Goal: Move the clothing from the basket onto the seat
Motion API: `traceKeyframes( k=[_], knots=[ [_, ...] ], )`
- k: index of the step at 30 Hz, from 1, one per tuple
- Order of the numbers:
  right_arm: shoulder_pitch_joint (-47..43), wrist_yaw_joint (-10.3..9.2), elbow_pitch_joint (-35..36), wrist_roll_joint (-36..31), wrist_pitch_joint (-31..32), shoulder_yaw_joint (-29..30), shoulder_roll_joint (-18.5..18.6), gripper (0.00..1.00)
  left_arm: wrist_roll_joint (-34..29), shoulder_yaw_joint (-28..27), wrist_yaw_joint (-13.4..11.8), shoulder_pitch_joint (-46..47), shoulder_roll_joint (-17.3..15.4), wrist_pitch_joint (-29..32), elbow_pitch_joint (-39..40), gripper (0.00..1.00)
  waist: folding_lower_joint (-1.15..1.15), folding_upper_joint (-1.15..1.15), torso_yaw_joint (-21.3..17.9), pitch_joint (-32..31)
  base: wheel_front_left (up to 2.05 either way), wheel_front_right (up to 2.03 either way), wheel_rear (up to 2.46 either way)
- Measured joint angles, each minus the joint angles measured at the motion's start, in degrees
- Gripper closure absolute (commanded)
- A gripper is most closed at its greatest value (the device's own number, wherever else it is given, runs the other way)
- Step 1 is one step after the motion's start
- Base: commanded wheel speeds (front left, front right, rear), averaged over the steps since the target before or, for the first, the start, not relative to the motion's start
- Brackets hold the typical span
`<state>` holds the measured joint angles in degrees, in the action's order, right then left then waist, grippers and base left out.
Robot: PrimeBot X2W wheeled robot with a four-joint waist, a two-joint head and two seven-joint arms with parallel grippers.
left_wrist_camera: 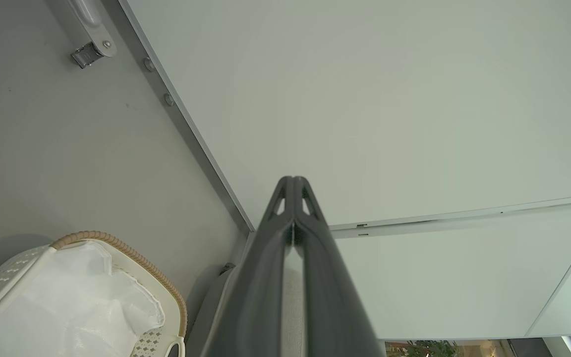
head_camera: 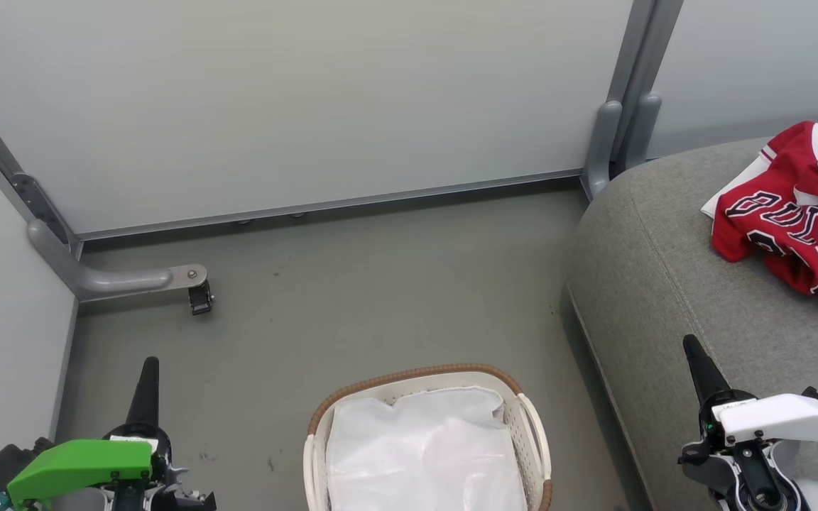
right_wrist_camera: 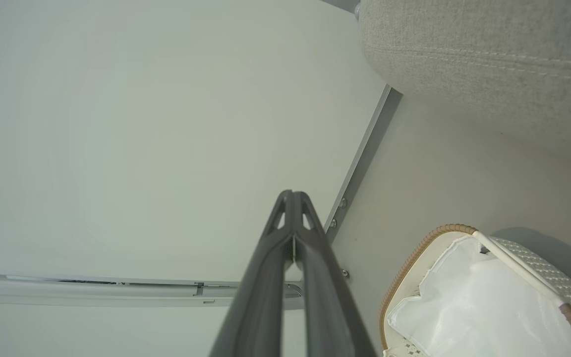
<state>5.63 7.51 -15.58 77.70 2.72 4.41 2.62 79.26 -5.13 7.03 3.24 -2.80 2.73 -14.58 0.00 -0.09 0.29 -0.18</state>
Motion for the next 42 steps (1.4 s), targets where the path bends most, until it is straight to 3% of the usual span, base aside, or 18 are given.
traceKeyframes(
  k=[33, 42],
  knots=[
    [0.30, -0.02, 1.40, 13.74, 3.57, 1.99, 0.08, 1.00, 12.09, -1.30, 0.29, 2.41, 0.00, 3.72, 0.40, 1.00, 0.00, 0.00, -0.28, 0.34, 0.00, 0.00, 0.00],
    [0.31, -0.02, 1.49, 14.60, 3.89, 2.13, 0.09, 1.00, 13.03, -1.40, 0.34, 2.73, 0.00, 3.78, 0.46, 1.00, 0.00, 0.00, -0.30, 0.36, 0.00, 0.00, 0.00]
  ],
)
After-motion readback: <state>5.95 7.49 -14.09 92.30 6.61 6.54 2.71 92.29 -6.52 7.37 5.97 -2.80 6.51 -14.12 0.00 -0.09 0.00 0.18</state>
